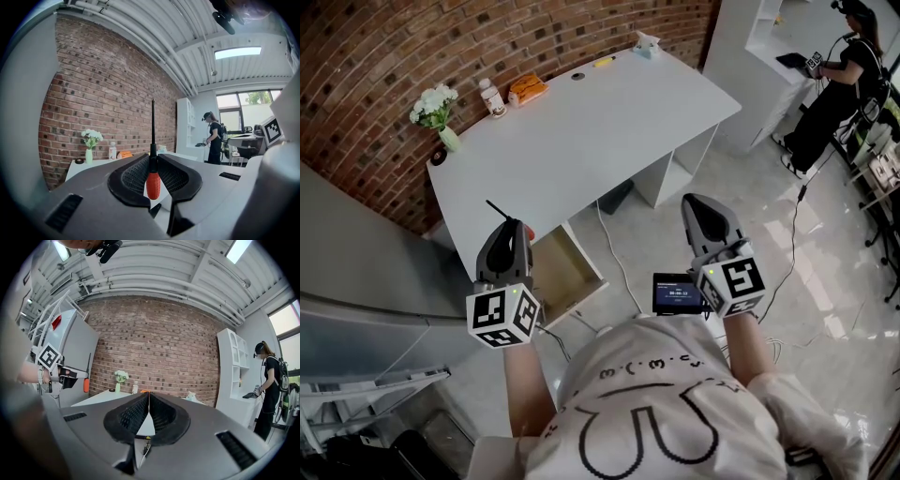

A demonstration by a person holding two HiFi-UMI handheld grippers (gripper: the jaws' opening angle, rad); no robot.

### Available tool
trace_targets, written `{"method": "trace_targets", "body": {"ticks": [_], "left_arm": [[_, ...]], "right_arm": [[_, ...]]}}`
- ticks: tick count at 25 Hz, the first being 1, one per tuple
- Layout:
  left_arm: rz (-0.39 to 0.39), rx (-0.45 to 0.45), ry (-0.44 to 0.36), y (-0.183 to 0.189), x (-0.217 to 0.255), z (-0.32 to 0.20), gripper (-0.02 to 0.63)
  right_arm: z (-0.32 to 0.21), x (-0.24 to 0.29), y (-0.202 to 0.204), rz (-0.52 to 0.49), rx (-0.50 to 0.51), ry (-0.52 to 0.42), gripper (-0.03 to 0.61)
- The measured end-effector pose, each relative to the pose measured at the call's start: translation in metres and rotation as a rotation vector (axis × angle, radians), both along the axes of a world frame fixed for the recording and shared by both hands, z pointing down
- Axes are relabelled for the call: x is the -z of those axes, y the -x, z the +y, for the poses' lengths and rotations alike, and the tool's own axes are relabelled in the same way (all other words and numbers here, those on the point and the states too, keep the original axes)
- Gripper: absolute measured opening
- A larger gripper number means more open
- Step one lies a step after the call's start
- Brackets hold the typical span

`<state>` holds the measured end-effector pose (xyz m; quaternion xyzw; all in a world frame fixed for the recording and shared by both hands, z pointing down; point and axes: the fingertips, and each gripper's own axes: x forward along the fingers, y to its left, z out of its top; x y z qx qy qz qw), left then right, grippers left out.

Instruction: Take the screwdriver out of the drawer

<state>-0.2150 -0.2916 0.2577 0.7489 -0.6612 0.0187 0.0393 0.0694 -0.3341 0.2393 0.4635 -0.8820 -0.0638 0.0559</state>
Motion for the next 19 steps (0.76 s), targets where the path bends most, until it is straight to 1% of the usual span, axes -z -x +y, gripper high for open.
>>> {"method": "trace_targets", "body": {"ticks": [19], "left_arm": [[-0.03, -0.02, -0.015, -0.011, 0.005, -0.012, 0.064]], "right_arm": [[-0.005, -0.002, -0.004, 0.035, 0.009, 0.012, 0.02]]}}
